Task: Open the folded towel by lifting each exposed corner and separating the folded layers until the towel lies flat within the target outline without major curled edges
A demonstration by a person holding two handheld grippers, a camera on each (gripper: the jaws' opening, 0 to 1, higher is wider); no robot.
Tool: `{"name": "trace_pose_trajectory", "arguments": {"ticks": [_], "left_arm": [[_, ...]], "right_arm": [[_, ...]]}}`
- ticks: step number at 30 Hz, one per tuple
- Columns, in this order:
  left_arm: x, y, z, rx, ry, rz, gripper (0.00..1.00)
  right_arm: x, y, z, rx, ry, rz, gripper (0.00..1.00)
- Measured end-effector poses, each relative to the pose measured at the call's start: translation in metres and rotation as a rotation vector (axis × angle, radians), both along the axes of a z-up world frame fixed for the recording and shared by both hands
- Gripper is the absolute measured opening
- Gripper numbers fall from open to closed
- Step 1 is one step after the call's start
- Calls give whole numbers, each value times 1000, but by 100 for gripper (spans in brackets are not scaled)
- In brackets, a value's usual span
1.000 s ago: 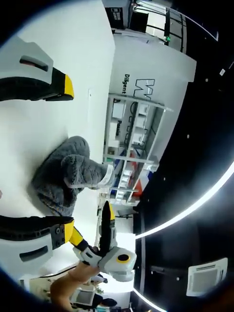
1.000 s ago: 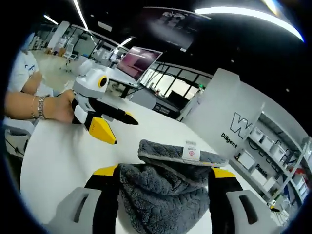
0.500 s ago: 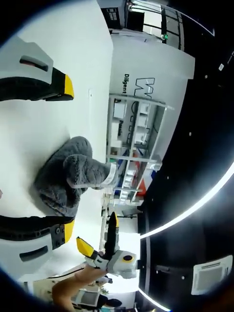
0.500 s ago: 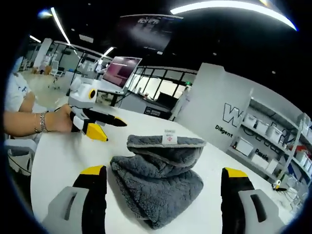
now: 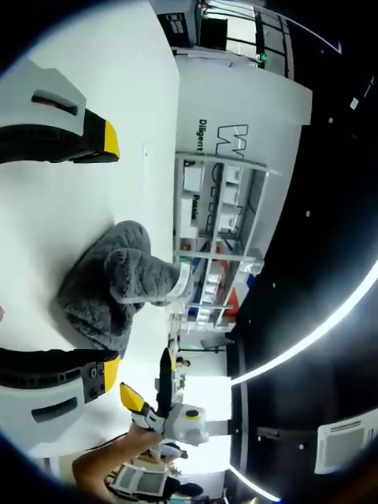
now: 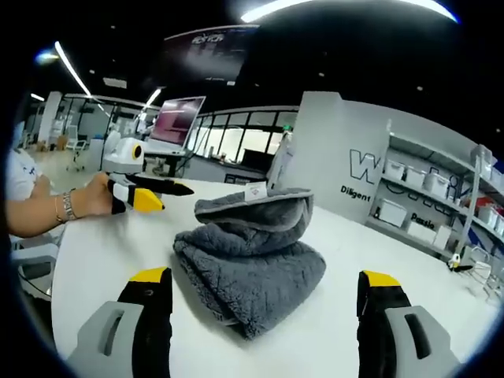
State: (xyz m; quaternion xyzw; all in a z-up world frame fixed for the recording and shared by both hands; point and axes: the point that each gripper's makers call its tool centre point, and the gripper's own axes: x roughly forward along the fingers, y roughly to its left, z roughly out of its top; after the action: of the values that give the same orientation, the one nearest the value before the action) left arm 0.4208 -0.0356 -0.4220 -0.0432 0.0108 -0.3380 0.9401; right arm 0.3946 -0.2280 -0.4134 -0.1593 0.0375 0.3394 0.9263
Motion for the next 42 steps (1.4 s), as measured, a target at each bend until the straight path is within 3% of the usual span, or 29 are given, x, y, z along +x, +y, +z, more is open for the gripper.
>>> {"name": "trace_pose_trajectory", "arguments": {"ticks": [9,14,17,19,26,31,38,42], "left_arm": [[-6,-7,7,10,-36,-25,96],[-3,-7,11,-27,-32,-34,94],[-2,-10,8,5,-26,-44,91],[0,-11,2,62,-20,-42,89],[8,-20,-6,113,9,-54,86],[8,-26,-1,142,-23,-62,71],[12,-30,4,263,-82,-52,60],[10,-32,3,318,-112,-58,42]], "right_arm": [[-1,-5,1,33,1,-3,99],[-3,-4,4,31,7,3,99],[-4,-6,2,13,18,-9,99],[-4,-7,2,11,24,-13,99],[-3,-10,-2,27,40,-11,99],[-7,-8,-5,17,43,0,99],[-13,-10,-5,21,40,5,98],[-15,-11,-7,13,39,7,97]]}}
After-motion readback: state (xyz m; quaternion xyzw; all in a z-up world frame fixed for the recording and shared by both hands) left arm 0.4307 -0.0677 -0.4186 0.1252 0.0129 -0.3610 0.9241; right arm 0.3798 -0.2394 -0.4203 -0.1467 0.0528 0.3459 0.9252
